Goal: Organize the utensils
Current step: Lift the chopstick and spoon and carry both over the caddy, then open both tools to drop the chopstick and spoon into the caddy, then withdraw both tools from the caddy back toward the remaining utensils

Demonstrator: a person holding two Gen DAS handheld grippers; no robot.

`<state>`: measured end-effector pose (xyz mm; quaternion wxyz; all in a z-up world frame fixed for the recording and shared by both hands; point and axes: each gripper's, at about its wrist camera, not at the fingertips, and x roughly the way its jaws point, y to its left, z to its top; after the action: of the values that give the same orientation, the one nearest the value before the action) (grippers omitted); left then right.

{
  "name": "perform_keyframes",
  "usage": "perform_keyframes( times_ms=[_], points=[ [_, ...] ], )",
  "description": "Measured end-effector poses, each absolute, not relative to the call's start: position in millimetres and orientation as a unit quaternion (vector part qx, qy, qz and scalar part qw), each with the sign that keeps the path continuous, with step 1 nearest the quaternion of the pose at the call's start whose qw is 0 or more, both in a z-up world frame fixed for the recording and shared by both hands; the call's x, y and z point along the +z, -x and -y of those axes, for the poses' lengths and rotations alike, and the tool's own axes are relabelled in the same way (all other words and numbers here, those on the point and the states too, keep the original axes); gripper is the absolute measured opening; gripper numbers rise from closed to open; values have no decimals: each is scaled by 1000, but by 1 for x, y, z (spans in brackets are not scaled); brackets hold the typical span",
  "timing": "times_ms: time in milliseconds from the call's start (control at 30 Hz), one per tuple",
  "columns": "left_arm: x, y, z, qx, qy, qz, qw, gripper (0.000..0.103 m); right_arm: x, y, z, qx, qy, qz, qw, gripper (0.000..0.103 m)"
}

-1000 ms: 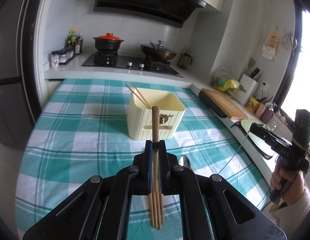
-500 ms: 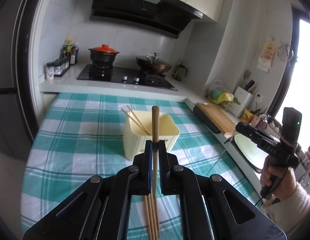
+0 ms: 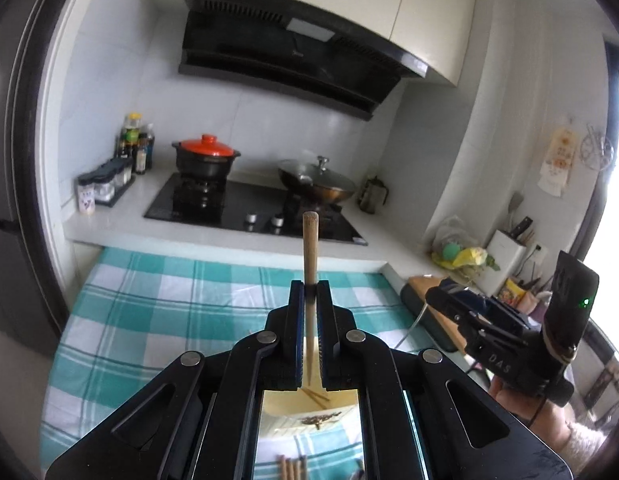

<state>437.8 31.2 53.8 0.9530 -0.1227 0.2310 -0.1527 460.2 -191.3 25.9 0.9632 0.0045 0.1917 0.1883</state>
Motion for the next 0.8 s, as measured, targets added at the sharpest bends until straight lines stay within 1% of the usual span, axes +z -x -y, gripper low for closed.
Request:
perform_keyframes(
  times_ms=[233, 333, 433, 467, 500, 533, 567, 600, 667, 733, 800],
  points=[
    [-24, -510, -9, -136, 120, -338, 923, 4, -50, -524, 190, 179, -27, -308, 934, 36],
    [-51, -527, -1, -127, 108, -369, 914, 4, -77, -540, 195, 166, -45, -338, 925, 36],
    [-69, -538, 5, -112, 97, -388, 910, 5, -92, -552, 193, 164, -53, -357, 918, 36],
    [-72, -539, 5, -102, 95, -392, 909, 11, -95, -555, 193, 161, -57, -361, 917, 37],
    [-74, -540, 4, -96, 96, -397, 908, 27, -96, -555, 195, 158, -60, -363, 916, 37],
    [-75, -537, 1, -94, 102, -399, 906, 37, -96, -553, 196, 157, -65, -362, 917, 38],
    [-73, -529, -4, -98, 111, -395, 907, 54, -93, -549, 199, 156, -72, -358, 918, 42],
    [-71, -521, -8, -104, 116, -387, 909, 63, -89, -541, 204, 155, -81, -351, 920, 46],
    [-65, -498, -17, -112, 107, -382, 911, 67, -80, -525, 212, 158, -90, -338, 924, 46],
    [-61, -470, -26, -119, 80, -387, 911, 69, -70, -497, 218, 170, -88, -334, 923, 46],
    [-59, -437, -35, -121, 47, -395, 910, 74, -63, -466, 222, 184, -76, -336, 921, 47]
  ],
)
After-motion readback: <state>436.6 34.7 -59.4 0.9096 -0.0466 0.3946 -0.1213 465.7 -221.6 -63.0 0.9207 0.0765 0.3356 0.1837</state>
